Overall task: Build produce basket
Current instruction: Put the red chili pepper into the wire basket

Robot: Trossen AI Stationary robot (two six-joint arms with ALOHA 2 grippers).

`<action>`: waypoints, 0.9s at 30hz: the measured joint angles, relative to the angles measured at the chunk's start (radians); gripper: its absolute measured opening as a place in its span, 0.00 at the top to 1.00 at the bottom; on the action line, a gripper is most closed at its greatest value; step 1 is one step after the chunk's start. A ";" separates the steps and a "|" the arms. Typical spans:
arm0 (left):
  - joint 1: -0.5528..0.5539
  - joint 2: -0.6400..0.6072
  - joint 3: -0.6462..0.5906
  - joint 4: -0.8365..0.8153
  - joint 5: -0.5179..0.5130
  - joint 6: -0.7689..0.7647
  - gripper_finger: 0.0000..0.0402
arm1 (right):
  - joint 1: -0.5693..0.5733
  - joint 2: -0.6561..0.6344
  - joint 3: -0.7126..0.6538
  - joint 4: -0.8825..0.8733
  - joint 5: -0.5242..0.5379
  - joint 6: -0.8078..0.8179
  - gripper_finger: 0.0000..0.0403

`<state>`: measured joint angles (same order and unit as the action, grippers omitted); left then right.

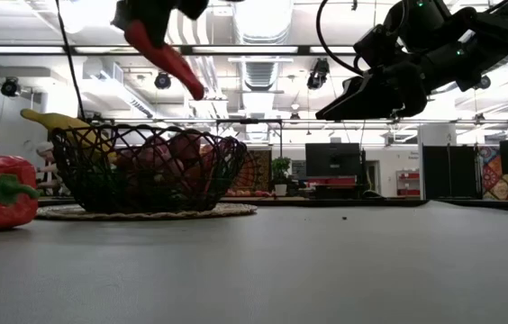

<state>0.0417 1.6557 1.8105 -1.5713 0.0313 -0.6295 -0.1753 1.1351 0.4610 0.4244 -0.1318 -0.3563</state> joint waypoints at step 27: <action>0.235 -0.224 -0.454 -0.001 0.237 0.138 0.72 | 0.000 0.000 -0.003 0.016 0.000 -0.003 0.52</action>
<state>0.2767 1.4318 1.3561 -1.5724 0.2679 -0.4919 -0.1750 1.1351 0.4583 0.4400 -0.1318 -0.3592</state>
